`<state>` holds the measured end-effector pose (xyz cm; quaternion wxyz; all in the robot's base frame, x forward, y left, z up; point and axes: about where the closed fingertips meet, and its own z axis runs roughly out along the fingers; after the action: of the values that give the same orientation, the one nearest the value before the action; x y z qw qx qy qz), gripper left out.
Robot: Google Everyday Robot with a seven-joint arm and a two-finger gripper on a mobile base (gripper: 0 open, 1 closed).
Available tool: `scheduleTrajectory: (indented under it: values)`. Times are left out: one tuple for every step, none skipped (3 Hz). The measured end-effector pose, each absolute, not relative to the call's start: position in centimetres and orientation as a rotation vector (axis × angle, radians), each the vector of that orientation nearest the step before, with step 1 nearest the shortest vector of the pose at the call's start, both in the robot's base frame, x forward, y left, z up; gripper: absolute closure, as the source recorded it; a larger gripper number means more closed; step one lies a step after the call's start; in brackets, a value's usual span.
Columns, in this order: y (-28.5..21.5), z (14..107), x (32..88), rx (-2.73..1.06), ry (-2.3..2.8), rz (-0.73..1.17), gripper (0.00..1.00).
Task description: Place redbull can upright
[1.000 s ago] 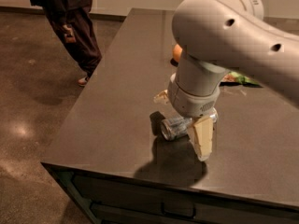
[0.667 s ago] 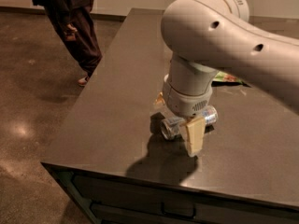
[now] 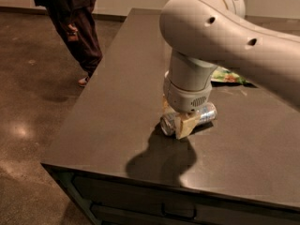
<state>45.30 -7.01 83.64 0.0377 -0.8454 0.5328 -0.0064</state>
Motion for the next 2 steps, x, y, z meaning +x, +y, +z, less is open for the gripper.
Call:
scheduleTrajectory:
  values:
    - [-6.9, 84.9, 45.9, -2.536, 1.657, -0.011, 0.86]
    - [-6.5, 87.1, 46.2, -2.466, 1.654, 0.016, 1.0]
